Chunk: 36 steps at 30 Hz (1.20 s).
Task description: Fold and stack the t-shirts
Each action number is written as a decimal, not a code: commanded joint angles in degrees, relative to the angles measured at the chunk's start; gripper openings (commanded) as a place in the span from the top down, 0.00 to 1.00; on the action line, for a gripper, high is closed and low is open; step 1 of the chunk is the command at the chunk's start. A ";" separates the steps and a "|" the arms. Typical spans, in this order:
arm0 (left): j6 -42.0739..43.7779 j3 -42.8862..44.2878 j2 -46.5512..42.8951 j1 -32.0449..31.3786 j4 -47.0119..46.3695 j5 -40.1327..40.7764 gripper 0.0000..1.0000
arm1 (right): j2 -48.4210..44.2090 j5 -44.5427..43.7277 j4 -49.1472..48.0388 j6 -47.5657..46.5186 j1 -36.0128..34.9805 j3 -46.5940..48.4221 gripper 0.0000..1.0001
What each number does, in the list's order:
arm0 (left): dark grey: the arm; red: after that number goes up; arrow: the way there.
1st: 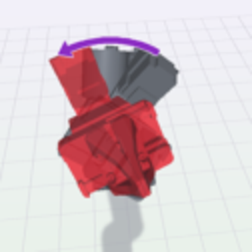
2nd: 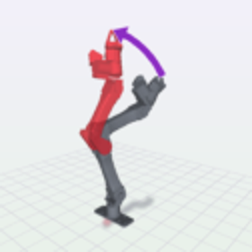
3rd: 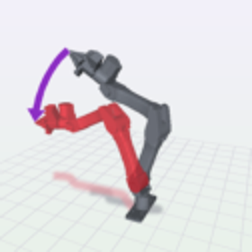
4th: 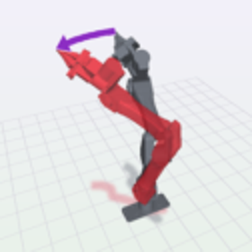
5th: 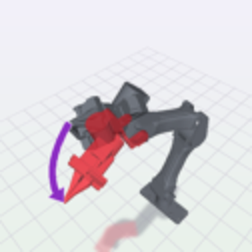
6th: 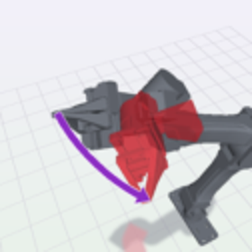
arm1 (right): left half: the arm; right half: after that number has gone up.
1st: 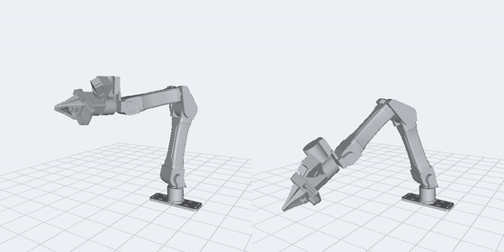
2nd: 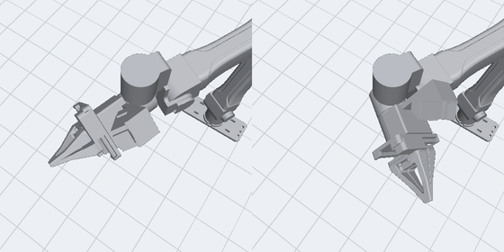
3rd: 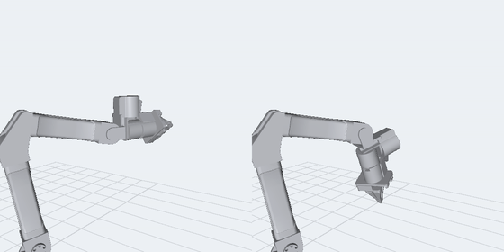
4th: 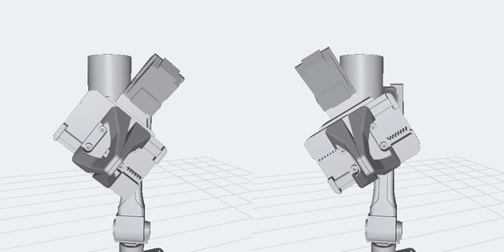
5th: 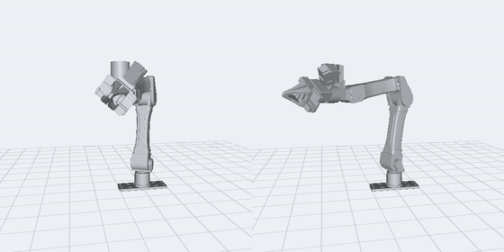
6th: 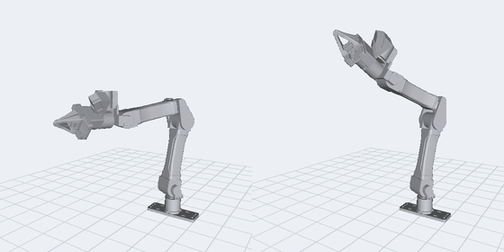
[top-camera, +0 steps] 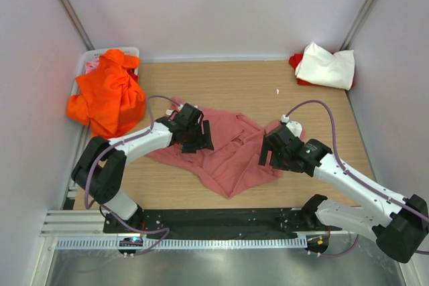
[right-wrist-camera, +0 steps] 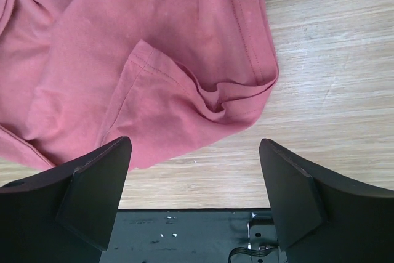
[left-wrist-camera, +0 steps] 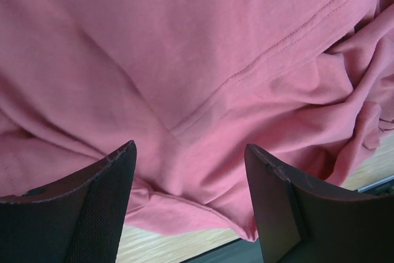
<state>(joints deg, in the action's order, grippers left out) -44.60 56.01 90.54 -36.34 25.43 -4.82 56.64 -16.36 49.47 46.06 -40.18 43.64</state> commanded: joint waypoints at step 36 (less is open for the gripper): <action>0.57 6.66 5.26 -2.25 -1.96 2.44 0.44 | 1.54 -1.39 -2.98 -1.33 -0.25 0.22 0.09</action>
<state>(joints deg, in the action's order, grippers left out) -44.71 60.95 97.36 -38.28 22.79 -3.44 58.17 -16.60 47.99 45.34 -40.16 43.59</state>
